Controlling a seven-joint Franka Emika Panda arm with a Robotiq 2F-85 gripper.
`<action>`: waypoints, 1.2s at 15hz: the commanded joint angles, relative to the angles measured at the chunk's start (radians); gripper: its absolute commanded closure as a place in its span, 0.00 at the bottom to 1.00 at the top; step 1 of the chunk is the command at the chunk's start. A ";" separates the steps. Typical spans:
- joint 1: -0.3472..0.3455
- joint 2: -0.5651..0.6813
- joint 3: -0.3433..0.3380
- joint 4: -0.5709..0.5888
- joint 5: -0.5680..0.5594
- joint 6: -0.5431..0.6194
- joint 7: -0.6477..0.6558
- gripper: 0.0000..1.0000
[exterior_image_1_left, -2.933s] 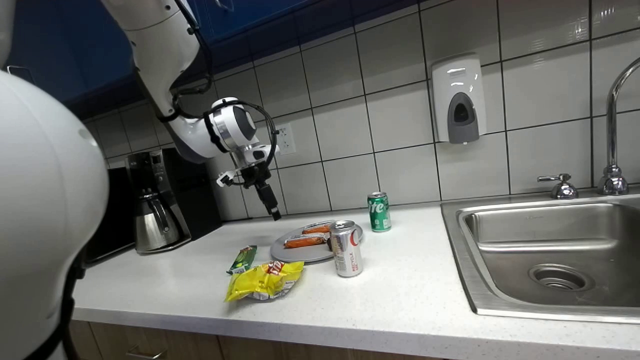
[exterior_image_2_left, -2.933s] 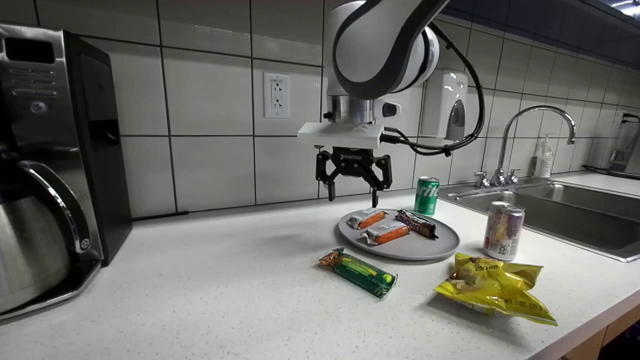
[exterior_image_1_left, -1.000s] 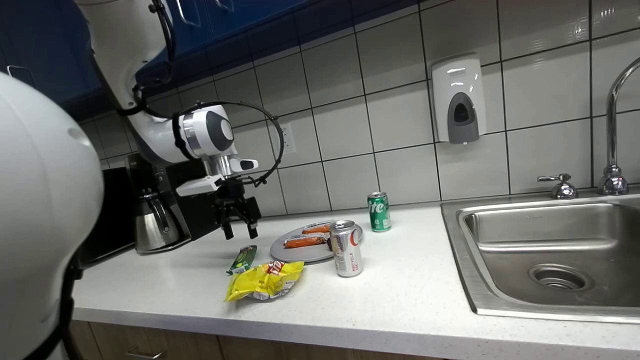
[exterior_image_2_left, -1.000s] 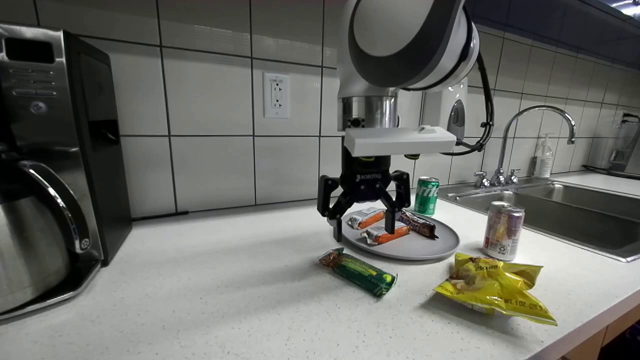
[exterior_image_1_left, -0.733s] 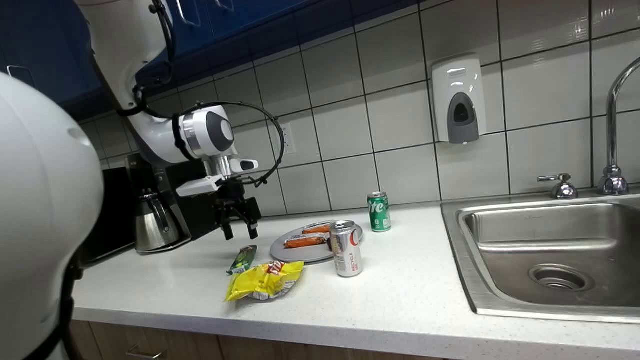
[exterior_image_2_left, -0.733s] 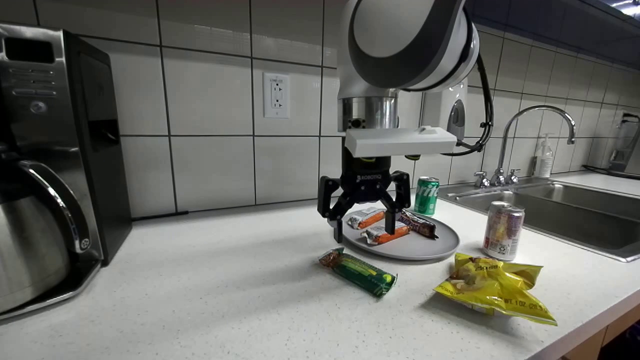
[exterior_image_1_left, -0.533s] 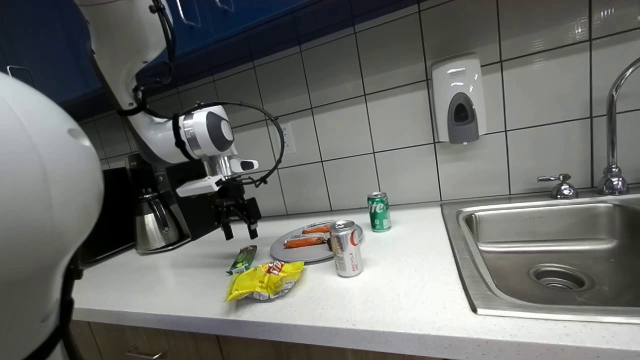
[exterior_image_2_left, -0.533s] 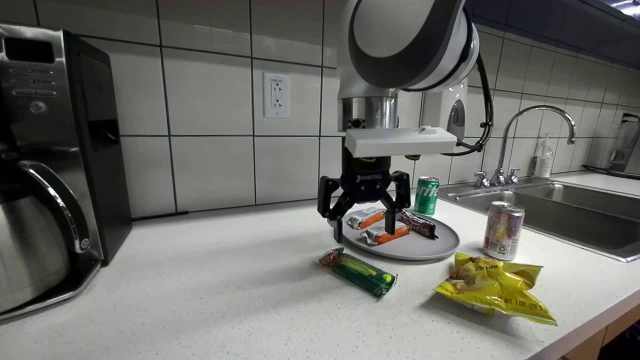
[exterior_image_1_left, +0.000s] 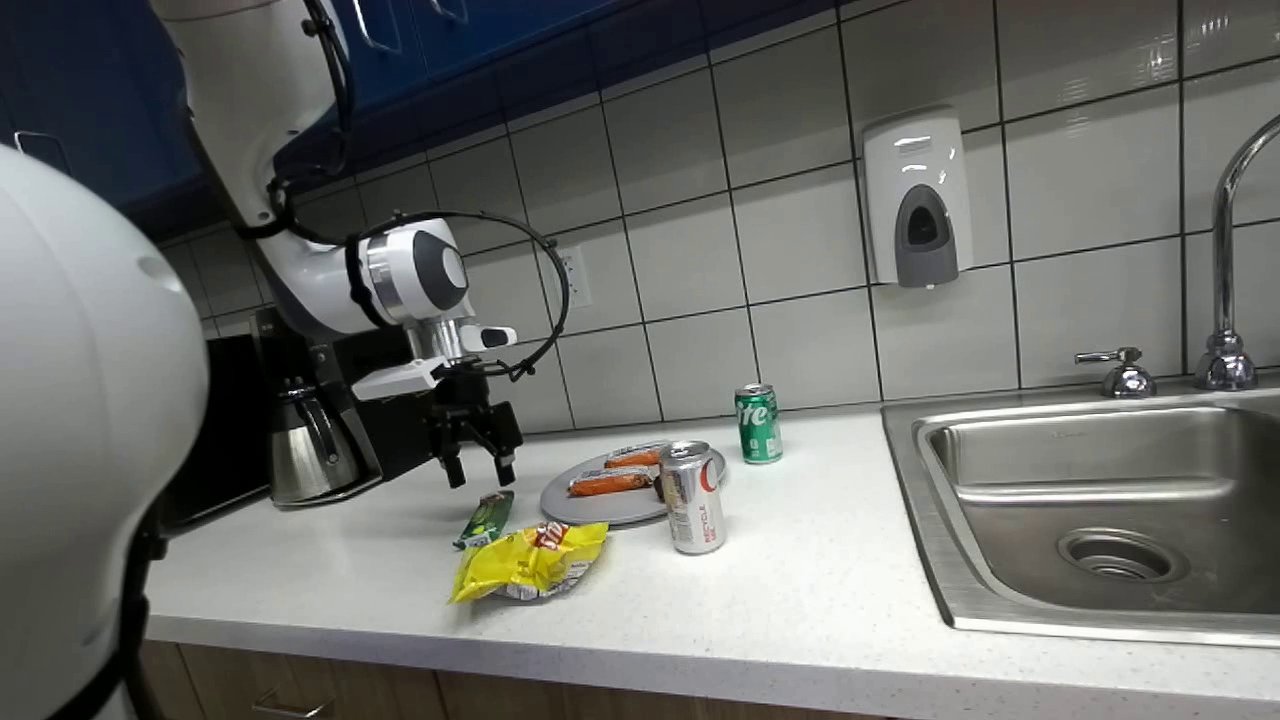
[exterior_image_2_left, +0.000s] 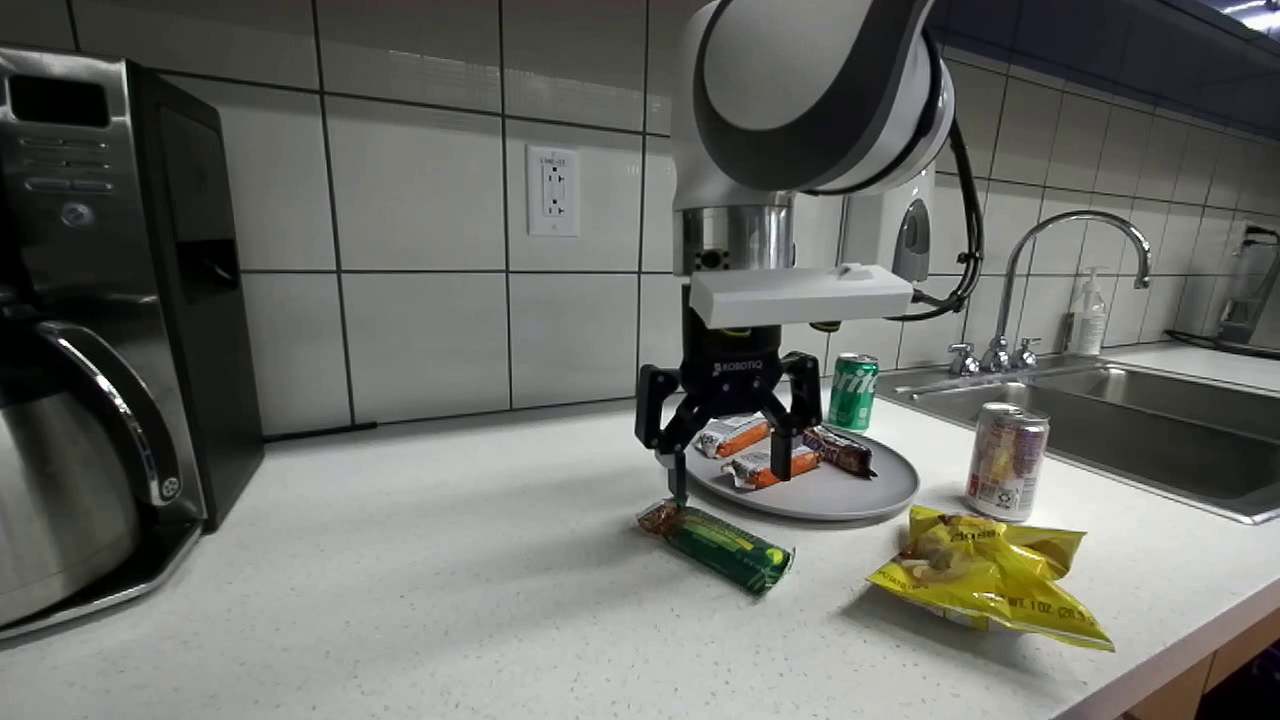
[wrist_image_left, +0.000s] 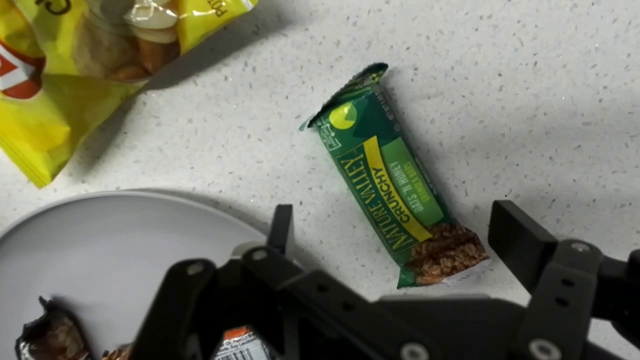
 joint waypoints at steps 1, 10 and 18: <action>0.008 0.019 0.002 0.013 -0.004 -0.008 -0.047 0.00; 0.013 0.074 0.005 0.035 -0.017 0.031 -0.181 0.00; 0.017 0.111 0.004 0.053 -0.034 0.034 -0.283 0.00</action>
